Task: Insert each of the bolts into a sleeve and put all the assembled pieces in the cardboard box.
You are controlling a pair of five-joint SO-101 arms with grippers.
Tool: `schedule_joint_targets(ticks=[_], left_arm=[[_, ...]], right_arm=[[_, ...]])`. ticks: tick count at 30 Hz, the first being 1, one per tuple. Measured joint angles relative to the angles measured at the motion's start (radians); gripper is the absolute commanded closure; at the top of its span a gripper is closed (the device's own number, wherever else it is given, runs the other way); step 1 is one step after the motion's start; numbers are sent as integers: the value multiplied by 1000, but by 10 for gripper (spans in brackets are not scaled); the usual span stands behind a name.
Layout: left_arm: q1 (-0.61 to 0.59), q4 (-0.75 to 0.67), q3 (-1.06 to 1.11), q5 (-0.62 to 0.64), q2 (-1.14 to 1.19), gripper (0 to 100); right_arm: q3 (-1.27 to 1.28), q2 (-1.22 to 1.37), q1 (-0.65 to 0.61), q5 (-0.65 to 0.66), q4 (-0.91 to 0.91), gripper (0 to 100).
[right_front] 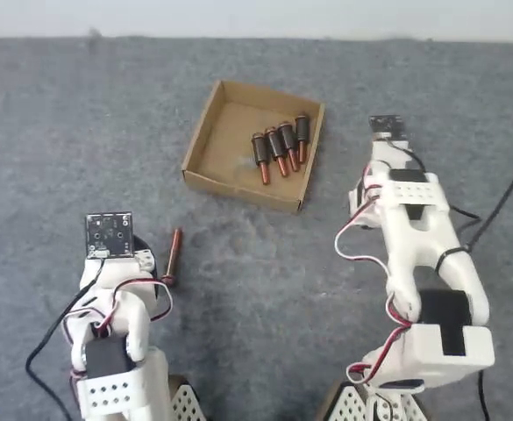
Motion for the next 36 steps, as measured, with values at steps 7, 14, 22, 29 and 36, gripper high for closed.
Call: schedule_joint_targets(ticks=[7,14,22,29,36], left_arm=[[3,0,-68,0,126,988],[3,-123,-189,38,486,989],[164,-163,-319,83,822,989],[315,-166,-400,80,1053,989],[324,-161,-480,83,1298,989]], right_arm=[[3,0,0,0,-2,992],[9,0,2,0,-25,992],[9,0,2,0,-25,992],[9,0,0,0,-25,992],[9,0,2,0,-25,992]])
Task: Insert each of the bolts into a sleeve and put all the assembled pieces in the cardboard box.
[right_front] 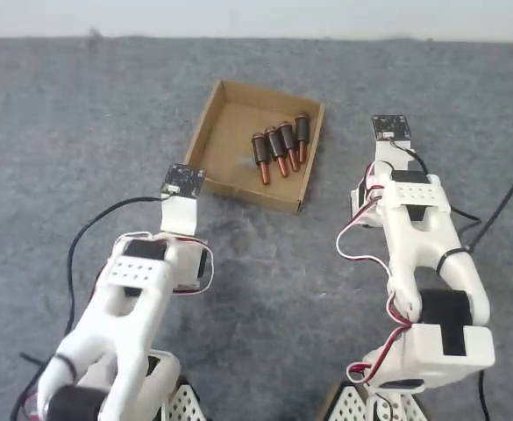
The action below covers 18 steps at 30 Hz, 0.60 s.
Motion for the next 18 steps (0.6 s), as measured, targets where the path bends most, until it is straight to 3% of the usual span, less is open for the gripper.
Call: schedule_joint_targets(ticks=[7,18], left_arm=[[-28,61,-54,-3,100,989],[-57,161,-57,-147,103,989]], right_arm=[[0,0,2,0,0,992],[15,0,2,28,-35,992]])
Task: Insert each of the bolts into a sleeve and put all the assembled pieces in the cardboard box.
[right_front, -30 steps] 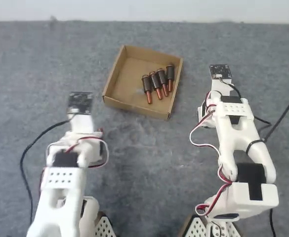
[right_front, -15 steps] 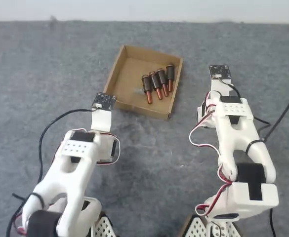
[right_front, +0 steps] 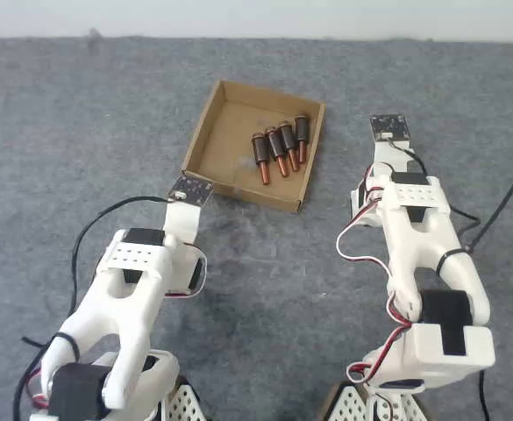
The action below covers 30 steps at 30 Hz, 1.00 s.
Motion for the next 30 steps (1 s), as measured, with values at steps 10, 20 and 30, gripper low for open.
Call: schedule_joint_targets(ticks=[10,20,30], left_arm=[[-133,-21,-5,2,0,989],[-241,-152,-5,6,11,989],[-334,-143,-40,158,11,989]], right_arm=[[0,0,0,2,-2,992],[9,0,2,5,-2,992],[11,0,0,6,-2,992]])
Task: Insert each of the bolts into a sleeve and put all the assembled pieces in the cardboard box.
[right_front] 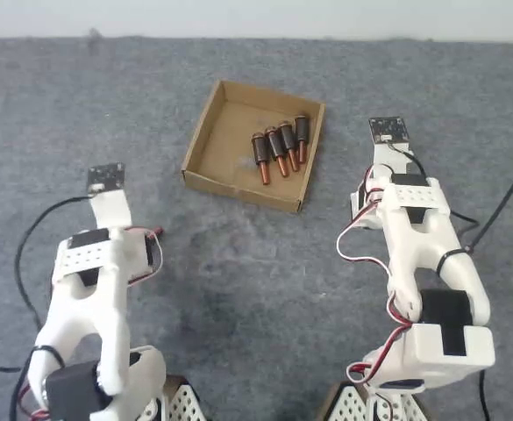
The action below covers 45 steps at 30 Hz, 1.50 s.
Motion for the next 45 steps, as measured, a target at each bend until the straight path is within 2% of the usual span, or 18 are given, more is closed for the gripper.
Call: schedule_joint_targets(ticks=[7,14,18,22,26,34,45], left_arm=[[-2,302,-198,127,0,987],[54,497,-224,140,0,987],[58,474,-178,140,0,987],[48,351,-71,140,17,987],[34,245,-52,140,144,987],[-44,269,-290,147,416,988],[-2,272,-356,118,445,989]], right_arm=[[0,0,5,0,0,992],[0,0,2,0,0,992],[0,0,2,0,0,992],[0,0,0,2,0,992],[0,0,-2,2,0,992],[23,0,0,2,-18,992],[29,0,-32,41,-37,992]])
